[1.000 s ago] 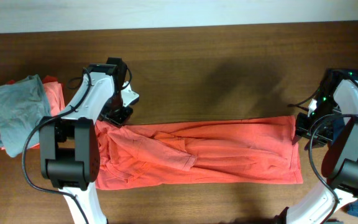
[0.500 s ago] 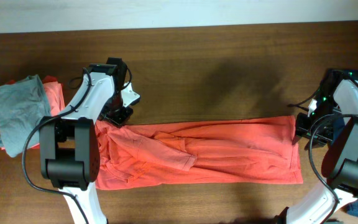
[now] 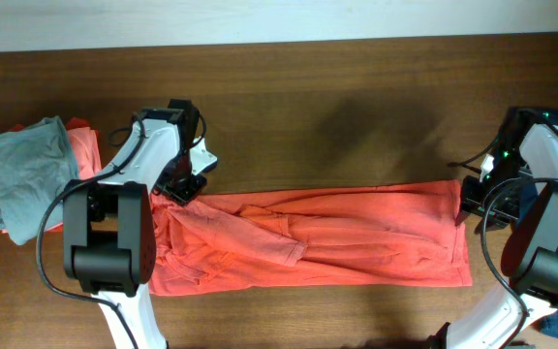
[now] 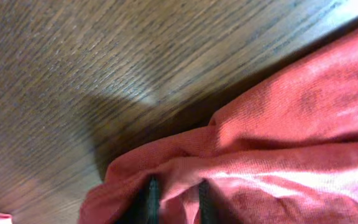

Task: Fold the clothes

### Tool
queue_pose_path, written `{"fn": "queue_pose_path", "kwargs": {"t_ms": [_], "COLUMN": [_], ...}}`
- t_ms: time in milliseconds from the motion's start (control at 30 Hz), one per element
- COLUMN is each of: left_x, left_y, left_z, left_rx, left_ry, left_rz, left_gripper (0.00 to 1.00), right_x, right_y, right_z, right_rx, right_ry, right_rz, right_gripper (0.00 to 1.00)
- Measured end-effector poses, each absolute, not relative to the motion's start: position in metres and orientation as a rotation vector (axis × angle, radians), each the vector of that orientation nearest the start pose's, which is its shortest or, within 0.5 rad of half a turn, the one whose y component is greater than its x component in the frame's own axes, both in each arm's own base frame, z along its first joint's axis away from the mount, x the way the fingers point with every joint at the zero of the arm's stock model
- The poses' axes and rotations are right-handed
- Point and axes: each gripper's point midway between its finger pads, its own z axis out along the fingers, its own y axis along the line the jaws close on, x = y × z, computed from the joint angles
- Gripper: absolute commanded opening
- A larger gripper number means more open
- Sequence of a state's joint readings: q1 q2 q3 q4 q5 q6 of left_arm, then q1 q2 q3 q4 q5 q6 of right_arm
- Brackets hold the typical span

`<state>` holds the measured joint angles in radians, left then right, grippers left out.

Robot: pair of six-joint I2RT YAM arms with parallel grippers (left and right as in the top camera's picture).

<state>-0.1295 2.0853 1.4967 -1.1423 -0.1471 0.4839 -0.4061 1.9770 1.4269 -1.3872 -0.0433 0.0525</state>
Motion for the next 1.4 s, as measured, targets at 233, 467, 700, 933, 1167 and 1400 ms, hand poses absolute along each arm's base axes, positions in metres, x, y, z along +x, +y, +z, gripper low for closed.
{"fn": "queue_pose_path", "kwargs": {"t_ms": [233, 467, 700, 933, 1167, 1400], "left_x": [0.350, 0.338, 0.311, 0.292, 0.296, 0.326], "left_y": [-0.010, -0.003, 0.002, 0.005, 0.013, -0.009], "left_z": [0.019, 0.047, 0.065, 0.071, 0.071, 0.065], "left_rx": [0.891, 0.683, 0.463, 0.362, 0.306, 0.249], "left_ry": [3.191, 3.234, 3.351, 3.433, 3.412, 3.316], "left_rz": [0.307, 0.376, 0.419, 0.453, 0.518, 0.297], "left_gripper": [0.01, 0.01, 0.07, 0.20, 0.04, 0.31], "right_x": [0.257, 0.257, 0.257, 0.257, 0.257, 0.257], "right_y": [-0.102, -0.102, -0.102, -0.102, -0.102, -0.102], "right_z": [0.050, 0.050, 0.050, 0.050, 0.050, 0.050], "right_rx": [0.807, 0.807, 0.807, 0.807, 0.807, 0.807], "right_ry": [3.395, 3.395, 3.395, 3.395, 3.395, 3.395], "right_rz": [0.187, 0.187, 0.188, 0.188, 0.187, 0.188], "right_gripper": [0.42, 0.43, 0.43, 0.43, 0.43, 0.43]}}
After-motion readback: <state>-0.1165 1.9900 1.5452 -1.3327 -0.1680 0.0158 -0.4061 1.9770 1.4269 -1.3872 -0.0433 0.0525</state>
